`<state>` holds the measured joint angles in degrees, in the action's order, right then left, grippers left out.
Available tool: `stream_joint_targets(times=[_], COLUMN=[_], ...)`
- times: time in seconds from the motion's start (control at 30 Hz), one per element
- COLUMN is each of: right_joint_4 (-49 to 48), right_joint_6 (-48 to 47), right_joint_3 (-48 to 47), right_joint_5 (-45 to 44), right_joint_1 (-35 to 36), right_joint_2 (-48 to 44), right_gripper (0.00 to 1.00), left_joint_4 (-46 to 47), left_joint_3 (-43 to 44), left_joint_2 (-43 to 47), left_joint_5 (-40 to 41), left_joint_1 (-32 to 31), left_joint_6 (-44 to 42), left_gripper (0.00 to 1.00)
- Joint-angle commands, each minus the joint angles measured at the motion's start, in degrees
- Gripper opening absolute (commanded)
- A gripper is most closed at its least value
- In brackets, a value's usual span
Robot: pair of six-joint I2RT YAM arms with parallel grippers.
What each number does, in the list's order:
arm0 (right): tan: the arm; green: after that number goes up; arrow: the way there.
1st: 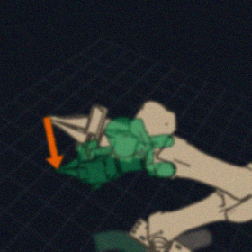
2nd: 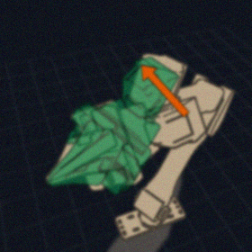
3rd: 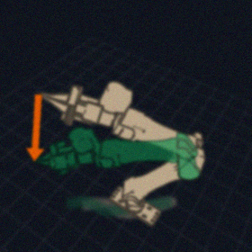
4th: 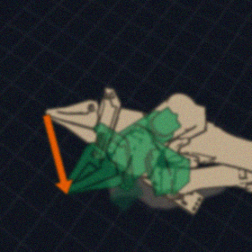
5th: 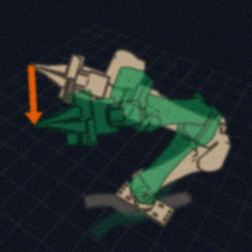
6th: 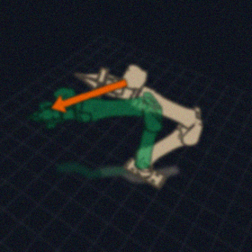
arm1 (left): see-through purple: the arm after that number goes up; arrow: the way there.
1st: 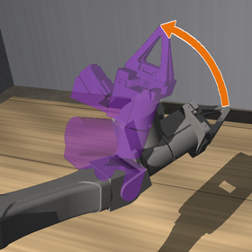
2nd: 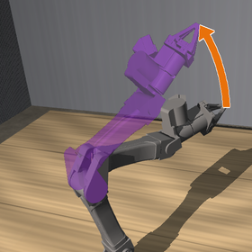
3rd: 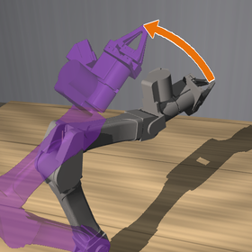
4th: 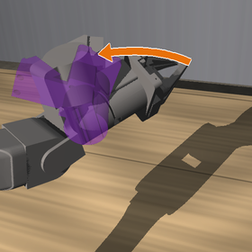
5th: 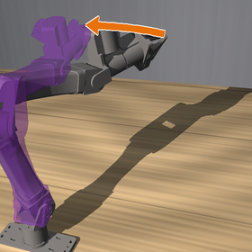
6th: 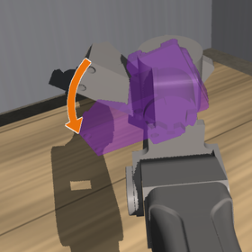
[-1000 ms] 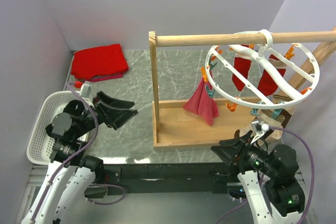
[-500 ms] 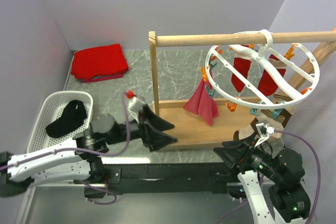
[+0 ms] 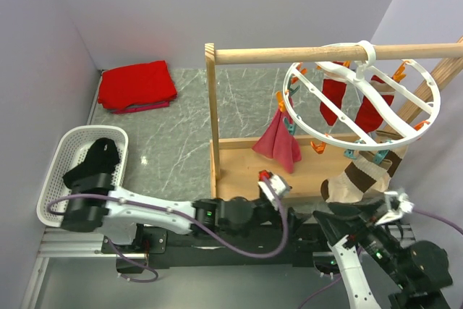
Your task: Remove the socks clipped to the hanger
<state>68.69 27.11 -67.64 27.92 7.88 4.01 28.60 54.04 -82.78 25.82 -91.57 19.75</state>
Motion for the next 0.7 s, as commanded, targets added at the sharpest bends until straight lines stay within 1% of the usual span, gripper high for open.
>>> stream_joint_targets(times=[0.0, 0.1, 0.23, 0.33, 0.43, 0.5, 0.53, 0.57, 0.63, 0.67], right_joint_4=[2.59, 2.94, 3.3, 3.38, 3.12, 3.12, 3.3, 3.3, 3.3, 3.3], right_joint_6=[1.89, 2.24, 1.89, 2.15, 2.59, 2.59, 2.68, 2.59, 2.51, 2.42], right_joint_3=[-6.44, -9.96, -11.64, -12.25, -12.96, -12.87, -12.78, -12.61, -11.99, -11.91], right_joint_5=[-14.28, -17.19, -17.2, -16.93, -16.76, -16.15, -15.88, -15.27, -14.65, -14.22], right_joint_1=[-0.15, -0.06, 0.03, -0.06, -0.14, -0.14, -0.06, -0.06, -0.06, -0.06], right_joint_2=[0.65, 0.82, 1.26, 1.09, 0.74, 0.73, 0.74, 0.74, 0.65, 0.65], right_gripper=[0.73, 0.73, 0.73, 0.73, 0.73, 0.73, 0.73, 0.73, 0.73, 0.73], left_joint_4=[15.69, 17.45, 17.37, 16.49, 15.26, 14.3, 13.42, 12.98, 12.36, 12.27], left_joint_3=[5.71, 10.28, 18.27, 23.1, 27.76, 29.71, 31.2, 31.73, 32.18, 31.92], left_joint_2=[-8.08, -13.79, -22.74, -27.5, -31.54, -33.05, -34.01, -34.37, -34.64, -34.46], left_joint_5=[3.37, 0.11, 0.36, 0.54, 4.14, 5.72, 6.34, 6.43, 6.17, 6.26], left_joint_1=[-0.98, -1.07, -1.07, -0.98, -0.98, -0.54, -0.28, 0.07, 0.6, 1.04], left_joint_6=[-10.69, -11.4, -11.84, -13.15, -14.82, -15.53, -15.62, -15.44, -14.66, -14.39], left_gripper=[0.96, 0.96, 0.96, 0.96, 0.96, 0.99, 0.98, 0.9, 0.79, 0.67])
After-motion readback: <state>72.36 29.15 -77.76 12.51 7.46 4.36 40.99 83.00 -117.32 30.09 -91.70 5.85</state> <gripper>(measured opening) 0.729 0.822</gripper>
